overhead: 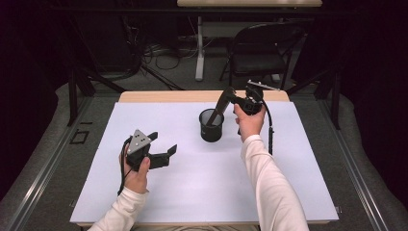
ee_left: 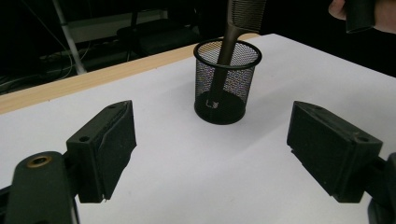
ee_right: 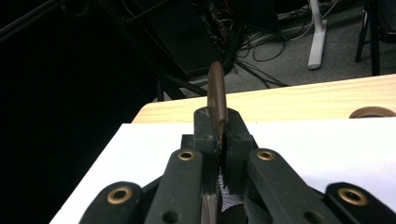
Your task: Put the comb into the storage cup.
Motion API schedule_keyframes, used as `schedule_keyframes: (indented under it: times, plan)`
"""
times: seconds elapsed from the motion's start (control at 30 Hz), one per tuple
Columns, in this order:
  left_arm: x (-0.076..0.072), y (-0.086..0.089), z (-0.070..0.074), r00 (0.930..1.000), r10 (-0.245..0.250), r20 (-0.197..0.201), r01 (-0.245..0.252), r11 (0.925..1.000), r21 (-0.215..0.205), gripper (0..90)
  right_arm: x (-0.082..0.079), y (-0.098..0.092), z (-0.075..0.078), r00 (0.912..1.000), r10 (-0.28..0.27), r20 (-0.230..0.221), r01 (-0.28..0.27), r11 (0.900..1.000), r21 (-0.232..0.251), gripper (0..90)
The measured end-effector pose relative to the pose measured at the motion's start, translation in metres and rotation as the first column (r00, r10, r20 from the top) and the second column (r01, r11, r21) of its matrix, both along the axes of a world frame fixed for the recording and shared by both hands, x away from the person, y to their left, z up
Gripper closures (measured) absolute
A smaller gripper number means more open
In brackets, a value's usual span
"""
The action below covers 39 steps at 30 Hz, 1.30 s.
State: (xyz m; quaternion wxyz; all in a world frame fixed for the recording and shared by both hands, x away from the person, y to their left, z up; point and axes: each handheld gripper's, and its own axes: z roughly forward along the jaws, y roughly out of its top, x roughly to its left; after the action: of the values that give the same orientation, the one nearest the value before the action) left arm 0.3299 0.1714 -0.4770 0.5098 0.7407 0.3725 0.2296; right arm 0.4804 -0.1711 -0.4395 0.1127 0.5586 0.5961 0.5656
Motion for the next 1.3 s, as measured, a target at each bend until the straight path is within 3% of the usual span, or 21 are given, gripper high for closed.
schedule_keyframes:
  times: [0.7, 1.3]
  plan:
    - [0.0, 0.0, -0.001, 1.0, 0.0, -0.004, 0.0, 1.0, 0.004, 15.8, 0.002, 0.003, -0.009, 1.0, 0.0, -0.008, 0.0, 1.0, -0.005, 86.9]
    - [0.0, 0.0, -0.001, 1.0, -0.001, -0.005, 0.001, 1.0, 0.007, 15.8, 0.003, -0.01, -0.018, 0.9988, -0.033, -0.035, 0.035, 0.997, 0.062, 86.9]
